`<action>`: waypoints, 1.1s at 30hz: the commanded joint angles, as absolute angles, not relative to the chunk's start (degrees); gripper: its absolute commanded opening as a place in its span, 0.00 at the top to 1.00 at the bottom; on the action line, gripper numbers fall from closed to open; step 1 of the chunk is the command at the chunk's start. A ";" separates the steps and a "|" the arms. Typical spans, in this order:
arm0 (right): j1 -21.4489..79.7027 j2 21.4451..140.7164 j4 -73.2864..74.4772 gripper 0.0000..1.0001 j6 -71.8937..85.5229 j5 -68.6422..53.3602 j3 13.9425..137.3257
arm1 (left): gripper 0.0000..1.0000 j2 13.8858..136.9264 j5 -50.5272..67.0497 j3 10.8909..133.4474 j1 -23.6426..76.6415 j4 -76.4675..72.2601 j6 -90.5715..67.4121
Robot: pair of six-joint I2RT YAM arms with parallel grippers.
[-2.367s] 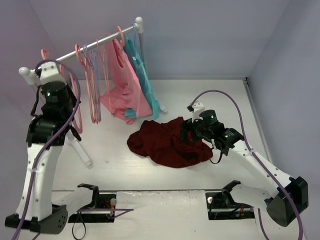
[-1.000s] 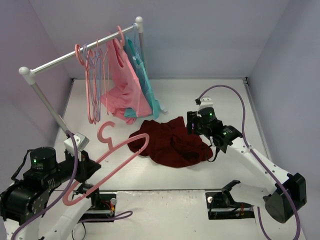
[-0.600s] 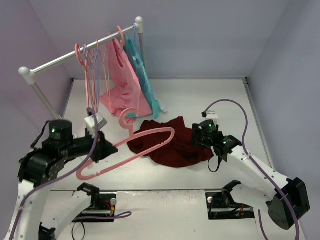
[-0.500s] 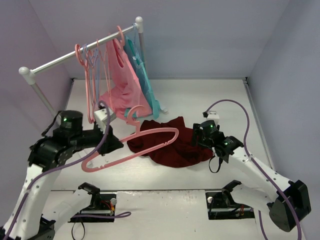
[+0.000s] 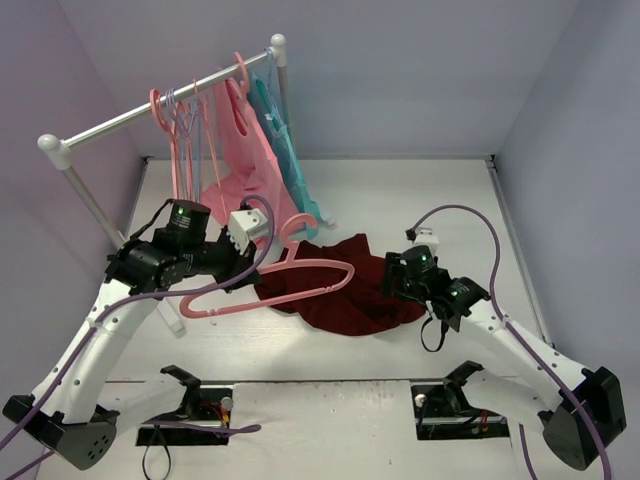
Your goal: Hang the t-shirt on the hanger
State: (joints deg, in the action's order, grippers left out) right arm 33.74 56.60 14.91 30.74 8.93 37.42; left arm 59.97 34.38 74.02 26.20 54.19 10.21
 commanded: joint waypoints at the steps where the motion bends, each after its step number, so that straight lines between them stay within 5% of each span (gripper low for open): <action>1: 35.85 59.23 14.59 0.37 34.71 7.39 35.60 | 1.00 60.64 33.66 75.06 26.28 50.01 13.18; 10: 37.79 65.57 12.74 0.56 34.48 7.03 35.84 | 1.00 59.85 25.86 72.02 25.67 48.34 11.80; 17: 37.35 72.11 11.16 0.98 28.20 10.28 40.89 | 1.00 54.76 21.65 68.08 24.84 46.28 10.61; 33: 28.73 80.66 8.77 1.00 7.40 9.67 54.81 | 1.00 49.91 23.19 65.01 24.52 39.69 5.74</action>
State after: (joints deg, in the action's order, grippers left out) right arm 29.40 79.49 10.50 13.00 9.64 51.53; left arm 51.40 20.57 64.64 24.99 47.07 8.52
